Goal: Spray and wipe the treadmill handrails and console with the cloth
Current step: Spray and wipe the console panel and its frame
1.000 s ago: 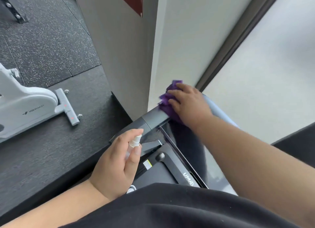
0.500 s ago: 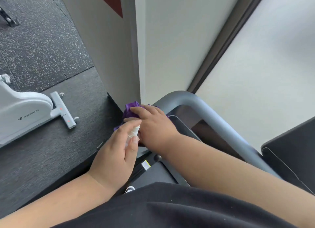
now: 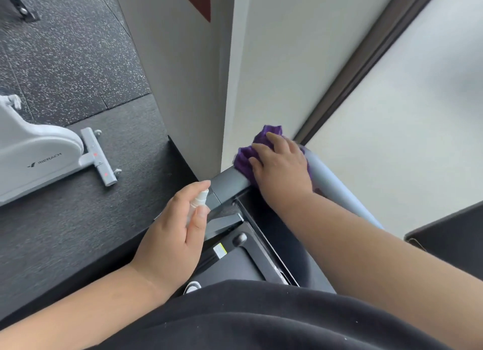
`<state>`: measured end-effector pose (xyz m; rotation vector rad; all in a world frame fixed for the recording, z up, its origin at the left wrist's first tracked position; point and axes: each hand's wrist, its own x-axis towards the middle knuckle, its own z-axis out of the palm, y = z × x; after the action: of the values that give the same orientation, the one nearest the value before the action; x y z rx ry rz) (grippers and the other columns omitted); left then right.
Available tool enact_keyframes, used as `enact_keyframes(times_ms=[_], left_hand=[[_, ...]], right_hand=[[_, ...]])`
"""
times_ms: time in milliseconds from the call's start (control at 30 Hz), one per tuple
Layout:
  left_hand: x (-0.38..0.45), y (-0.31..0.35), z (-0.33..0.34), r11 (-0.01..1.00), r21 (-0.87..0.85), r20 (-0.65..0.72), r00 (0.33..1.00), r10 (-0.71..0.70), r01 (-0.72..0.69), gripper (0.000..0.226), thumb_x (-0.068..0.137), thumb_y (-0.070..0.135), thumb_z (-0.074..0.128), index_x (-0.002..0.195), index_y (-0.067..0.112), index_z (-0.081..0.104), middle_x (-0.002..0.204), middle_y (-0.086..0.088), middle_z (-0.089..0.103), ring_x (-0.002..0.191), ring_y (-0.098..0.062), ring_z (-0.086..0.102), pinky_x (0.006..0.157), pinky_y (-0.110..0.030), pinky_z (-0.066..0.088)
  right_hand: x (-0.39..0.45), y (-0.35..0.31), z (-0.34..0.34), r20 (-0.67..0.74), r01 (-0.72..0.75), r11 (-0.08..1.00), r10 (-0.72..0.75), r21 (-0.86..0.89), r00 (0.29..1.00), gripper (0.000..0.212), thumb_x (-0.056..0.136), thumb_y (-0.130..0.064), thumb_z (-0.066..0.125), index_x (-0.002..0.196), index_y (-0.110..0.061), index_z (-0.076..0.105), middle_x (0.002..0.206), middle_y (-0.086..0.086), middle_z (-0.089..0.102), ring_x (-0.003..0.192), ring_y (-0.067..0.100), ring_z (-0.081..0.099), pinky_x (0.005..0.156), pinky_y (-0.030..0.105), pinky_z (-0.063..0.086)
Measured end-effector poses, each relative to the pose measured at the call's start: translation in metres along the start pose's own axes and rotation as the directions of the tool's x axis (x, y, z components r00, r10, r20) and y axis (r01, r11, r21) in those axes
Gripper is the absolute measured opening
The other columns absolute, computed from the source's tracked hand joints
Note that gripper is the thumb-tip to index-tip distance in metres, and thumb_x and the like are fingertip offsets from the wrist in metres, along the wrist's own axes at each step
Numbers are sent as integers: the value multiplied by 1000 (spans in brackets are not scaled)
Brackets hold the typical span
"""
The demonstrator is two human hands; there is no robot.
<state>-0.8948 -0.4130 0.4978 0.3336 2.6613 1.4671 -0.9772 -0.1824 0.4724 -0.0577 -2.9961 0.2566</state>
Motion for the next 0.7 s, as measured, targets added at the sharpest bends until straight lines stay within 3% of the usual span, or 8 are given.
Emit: enact_keyframes(times_ms=[133, 233, 300, 400, 467, 567, 633, 700], left_hand=[[1, -4, -9, 998, -55, -89, 995, -39, 34, 33, 98, 50, 36, 129, 58, 42, 112, 15, 64, 94, -4, 67, 84, -17, 48], [9, -8, -18, 996, -79, -160, 986, -51, 39, 34, 96, 53, 37, 127, 65, 39, 113, 15, 65, 95, -10, 68, 85, -26, 52], [13, -11, -20, 997, -50, -139, 989, -58, 52, 35, 94, 55, 37, 128, 66, 38, 119, 10, 65, 99, -9, 68, 90, -34, 52], [16, -13, -16, 999, 10, -85, 995, -49, 50, 33, 96, 58, 36, 128, 66, 37, 122, 12, 64, 100, -3, 65, 88, -20, 45], [15, -14, -14, 998, 25, -58, 997, -55, 56, 30, 98, 58, 35, 126, 66, 37, 124, 13, 63, 107, -10, 64, 89, -21, 43], [12, -19, -17, 997, 53, -56, 997, -47, 50, 29, 97, 55, 37, 124, 62, 41, 120, 13, 63, 107, -13, 64, 89, -11, 39], [10, -24, -23, 996, 69, -79, 995, -53, 58, 31, 94, 57, 37, 124, 62, 41, 118, 15, 63, 105, -11, 64, 87, -4, 37], [6, -31, -30, 995, 54, -110, 990, -83, 89, 32, 93, 58, 37, 124, 66, 39, 120, 16, 63, 105, -12, 65, 90, -17, 44]], right_hand=[[-29, -75, 17, 54, 353, 932, -358, 84, 932, 30, 88, -41, 57, 107, -25, 72, 123, 5, 62, 109, 37, 55, 93, 50, 44], [-42, -96, 23, 103, 417, 903, -426, 101, 899, 33, 85, -44, 61, 112, -28, 71, 128, 4, 61, 115, 38, 54, 100, 51, 42], [-32, -81, 17, 74, 372, 920, -382, 121, 921, 33, 86, -46, 63, 113, -30, 72, 126, 2, 62, 114, 35, 56, 99, 49, 44], [-8, -32, 1, 54, 215, 974, -219, 72, 974, 33, 89, -48, 58, 115, -32, 70, 127, 0, 60, 116, 32, 54, 99, 44, 42], [6, 7, -9, 38, 37, 999, -37, 23, 999, 35, 90, -50, 55, 120, -35, 66, 134, -2, 55, 119, 31, 51, 102, 42, 38], [15, 39, -13, 54, -166, 986, 167, -35, 984, 41, 91, -57, 47, 127, -40, 58, 140, -3, 48, 118, 32, 51, 101, 44, 40], [14, 33, -8, 35, -220, 974, 222, -53, 975, 41, 93, -56, 44, 127, -38, 57, 139, 0, 47, 116, 35, 51, 97, 45, 42], [8, 13, -3, 10, -192, 980, 193, -47, 981, 38, 95, -51, 44, 125, -33, 60, 139, 4, 48, 119, 37, 48, 98, 47, 41]])
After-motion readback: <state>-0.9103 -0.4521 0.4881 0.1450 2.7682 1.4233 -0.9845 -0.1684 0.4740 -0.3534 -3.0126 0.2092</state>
